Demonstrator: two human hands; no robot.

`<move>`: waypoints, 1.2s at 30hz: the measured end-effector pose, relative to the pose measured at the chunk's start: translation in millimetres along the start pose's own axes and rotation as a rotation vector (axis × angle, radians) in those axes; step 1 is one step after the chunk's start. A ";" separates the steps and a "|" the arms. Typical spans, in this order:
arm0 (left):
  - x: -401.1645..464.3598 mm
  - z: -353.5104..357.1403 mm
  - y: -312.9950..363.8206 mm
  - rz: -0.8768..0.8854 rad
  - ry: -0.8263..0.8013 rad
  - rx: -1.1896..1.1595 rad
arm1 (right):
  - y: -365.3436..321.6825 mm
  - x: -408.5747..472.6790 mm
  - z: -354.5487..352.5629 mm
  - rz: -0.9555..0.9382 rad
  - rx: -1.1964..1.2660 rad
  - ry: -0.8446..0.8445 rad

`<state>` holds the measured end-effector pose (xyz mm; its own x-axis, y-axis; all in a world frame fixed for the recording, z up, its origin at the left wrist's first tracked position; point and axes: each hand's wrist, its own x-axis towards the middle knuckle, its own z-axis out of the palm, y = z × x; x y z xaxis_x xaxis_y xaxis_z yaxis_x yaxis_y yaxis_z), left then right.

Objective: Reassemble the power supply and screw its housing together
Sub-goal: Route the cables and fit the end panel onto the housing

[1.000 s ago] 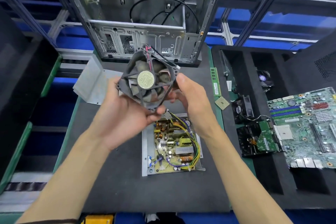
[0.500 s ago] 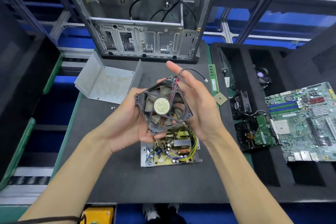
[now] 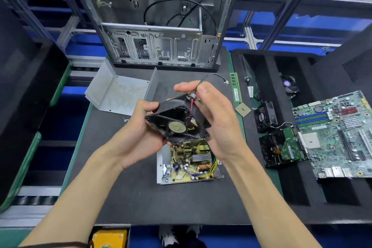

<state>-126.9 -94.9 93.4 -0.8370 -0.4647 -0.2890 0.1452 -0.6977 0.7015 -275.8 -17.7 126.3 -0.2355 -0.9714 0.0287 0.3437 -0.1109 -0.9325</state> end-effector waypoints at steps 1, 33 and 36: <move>-0.2 0.6 0.4 0.015 0.005 0.003 | 0.6 0.2 -0.2 -0.010 0.014 0.002; -20.0 -6.1 12.8 0.388 0.358 0.878 | 14.5 -0.2 -31.5 0.144 0.184 0.259; -24.6 -7.2 20.0 0.431 0.336 0.941 | 14.9 -1.9 -36.0 0.131 0.033 0.237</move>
<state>-99.6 -101.3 109.8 -0.6047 -0.7956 0.0377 -0.1905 0.1905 0.9630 -303.0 -10.0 99.4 -0.3922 -0.9021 -0.1799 0.4139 0.0016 -0.9103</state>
